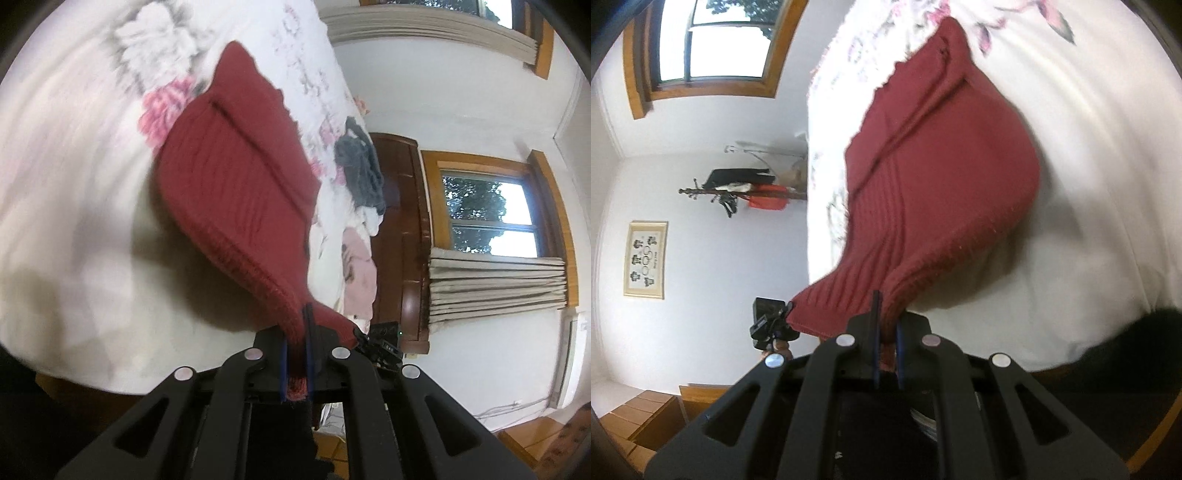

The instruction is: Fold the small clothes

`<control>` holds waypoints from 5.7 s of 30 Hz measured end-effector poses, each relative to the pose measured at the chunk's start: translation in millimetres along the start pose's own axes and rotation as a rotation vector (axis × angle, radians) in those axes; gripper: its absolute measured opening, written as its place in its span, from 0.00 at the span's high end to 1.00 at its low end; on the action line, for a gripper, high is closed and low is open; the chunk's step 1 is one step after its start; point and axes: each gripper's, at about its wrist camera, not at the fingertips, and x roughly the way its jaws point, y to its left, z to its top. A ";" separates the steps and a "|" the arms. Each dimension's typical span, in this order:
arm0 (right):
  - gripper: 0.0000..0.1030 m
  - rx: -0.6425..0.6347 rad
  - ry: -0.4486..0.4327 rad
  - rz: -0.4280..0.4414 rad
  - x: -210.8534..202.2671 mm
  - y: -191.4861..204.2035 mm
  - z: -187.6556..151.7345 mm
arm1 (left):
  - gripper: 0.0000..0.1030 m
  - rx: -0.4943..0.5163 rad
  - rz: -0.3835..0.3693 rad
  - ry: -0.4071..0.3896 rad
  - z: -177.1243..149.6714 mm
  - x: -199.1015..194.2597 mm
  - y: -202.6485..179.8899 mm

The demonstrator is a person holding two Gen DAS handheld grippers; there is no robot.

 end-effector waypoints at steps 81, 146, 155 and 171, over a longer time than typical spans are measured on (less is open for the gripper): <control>0.97 -0.354 -0.102 -0.539 118.2 -12.6 257.7 | 0.90 0.394 0.635 -0.038 248.3 148.3 -19.1; 0.96 -0.303 -0.195 -0.695 139.8 28.4 407.7 | 0.91 0.220 0.599 -0.088 398.2 187.2 -30.3; 0.96 -0.341 -0.189 -0.714 150.9 39.3 430.3 | 0.91 0.263 0.625 -0.091 413.9 186.3 -37.3; 0.87 -0.222 -0.138 -0.731 180.2 -45.1 450.3 | 0.80 0.163 0.706 -0.013 439.1 219.2 33.9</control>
